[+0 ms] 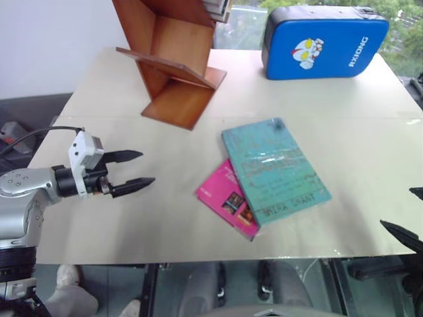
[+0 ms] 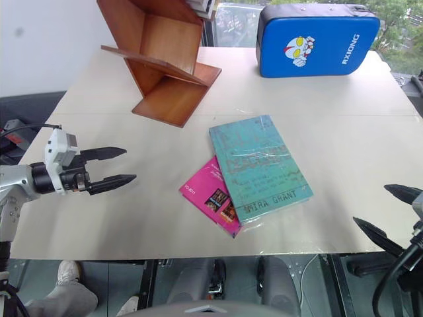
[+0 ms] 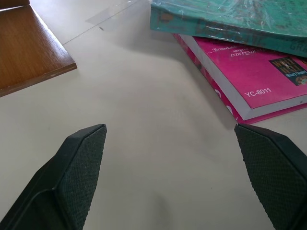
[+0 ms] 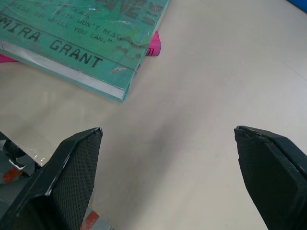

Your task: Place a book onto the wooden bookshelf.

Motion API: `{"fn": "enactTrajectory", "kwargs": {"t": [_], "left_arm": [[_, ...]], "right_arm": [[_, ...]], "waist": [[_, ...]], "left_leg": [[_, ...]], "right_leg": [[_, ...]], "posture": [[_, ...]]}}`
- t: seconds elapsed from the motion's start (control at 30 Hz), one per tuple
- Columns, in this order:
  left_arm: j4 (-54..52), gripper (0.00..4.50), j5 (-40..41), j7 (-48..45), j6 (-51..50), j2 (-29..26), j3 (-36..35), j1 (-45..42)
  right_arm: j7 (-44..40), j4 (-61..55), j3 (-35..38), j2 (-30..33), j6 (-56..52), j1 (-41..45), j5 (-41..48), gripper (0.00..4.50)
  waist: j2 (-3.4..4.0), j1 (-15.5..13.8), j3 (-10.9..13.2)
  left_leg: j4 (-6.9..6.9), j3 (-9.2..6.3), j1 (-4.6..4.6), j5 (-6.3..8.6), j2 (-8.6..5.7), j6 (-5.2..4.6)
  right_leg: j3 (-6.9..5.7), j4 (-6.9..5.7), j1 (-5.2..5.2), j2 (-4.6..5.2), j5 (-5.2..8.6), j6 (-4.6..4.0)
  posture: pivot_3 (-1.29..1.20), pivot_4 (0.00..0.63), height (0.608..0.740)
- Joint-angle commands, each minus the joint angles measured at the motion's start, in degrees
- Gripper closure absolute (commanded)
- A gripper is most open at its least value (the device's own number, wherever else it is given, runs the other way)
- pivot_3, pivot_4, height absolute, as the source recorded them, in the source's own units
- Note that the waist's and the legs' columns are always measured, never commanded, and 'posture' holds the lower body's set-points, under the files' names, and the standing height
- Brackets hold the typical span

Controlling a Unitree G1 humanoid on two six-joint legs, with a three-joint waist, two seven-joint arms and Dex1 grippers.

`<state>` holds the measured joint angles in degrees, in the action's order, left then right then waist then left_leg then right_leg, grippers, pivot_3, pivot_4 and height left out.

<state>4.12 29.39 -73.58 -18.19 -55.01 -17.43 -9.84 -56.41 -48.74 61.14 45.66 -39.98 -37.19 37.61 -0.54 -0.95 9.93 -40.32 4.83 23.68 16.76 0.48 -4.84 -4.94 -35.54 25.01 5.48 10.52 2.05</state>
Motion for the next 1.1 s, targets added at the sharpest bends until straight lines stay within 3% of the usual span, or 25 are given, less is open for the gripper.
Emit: {"fn": "enactTrajectory", "kwargs": {"t": [0.03, 0.27, 0.4, 0.53, 0.67, 1.1], "left_arm": [[-1.37, 0.00, 1.14, -0.45, 0.57, -0.19, -0.80, -1.52], [-4.25, 0.00, 5.96, -4.33, 0.48, 3.17, 0.69, -6.35], [-5.26, 0.00, 6.81, -7.26, 0.78, 3.22, 2.08, -7.57], [-7.83, 0.00, 7.90, -8.54, 0.17, 3.63, 3.18, -8.47], [-10.19, 0.00, 9.40, -9.44, -0.29, 3.31, 2.38, -6.87], [-10.06, 0.00, 9.95, -7.60, -0.83, 3.33, -0.93, -0.68]], "right_arm": [[2.18, 0.36, -1.48, 2.93, -1.47, 3.38, 1.73, 0.25], [15.85, 4.10, -20.80, 8.97, -7.57, 21.56, 1.30, 2.62], [21.38, 9.55, -34.83, 11.90, -9.65, 32.52, -4.05, 4.39], [24.20, 21.52, -51.72, 11.58, -6.23, 45.16, -14.54, 4.39], [22.34, 30.23, -61.36, 7.30, -0.91, 53.54, -19.90, 4.39], [19.20, 28.88, -69.65, -2.28, -0.64, 60.22, -22.37, 4.39]], "waist": [[-0.01, 0.01, 0.00], [-0.06, 0.13, 0.01], [-0.06, 0.20, 0.02], [-0.07, 0.30, 0.01], [-0.07, 0.24, 0.03], [0.04, 0.32, 0.09]], "left_leg": [[0.00, 0.01, 0.00, 0.00, 0.00, 0.00], [-0.03, 0.11, -0.07, -0.03, 0.00, 0.02], [-0.02, 0.24, 0.02, -0.18, -0.01, -0.24], [-0.04, 0.39, 0.02, -0.20, -0.03, -0.27], [-0.03, 0.39, 0.04, -0.20, -0.04, -0.27], [-0.02, 0.38, 0.03, -0.21, -0.01, -0.24]], "right_leg": [[0.00, 0.00, 0.00, 0.00, 0.00, 0.01], [0.08, -0.10, 0.01, -0.01, 0.11, 0.18], [0.03, -0.18, 0.18, -0.10, -0.01, -0.02], [0.05, -0.17, 0.20, -0.39, -0.02, 0.01], [0.06, -0.18, 0.23, -0.46, -0.12, 0.18], [0.02, -0.20, 0.22, -0.49, -0.07, 0.34]], "posture": [[0.00, 0.150, 0.738], [0.00, 0.150, 0.738], [0.00, 0.150, 0.738], [0.00, 0.150, 0.738], [0.00, 0.150, 0.738], [0.00, 0.150, 0.738]]}}
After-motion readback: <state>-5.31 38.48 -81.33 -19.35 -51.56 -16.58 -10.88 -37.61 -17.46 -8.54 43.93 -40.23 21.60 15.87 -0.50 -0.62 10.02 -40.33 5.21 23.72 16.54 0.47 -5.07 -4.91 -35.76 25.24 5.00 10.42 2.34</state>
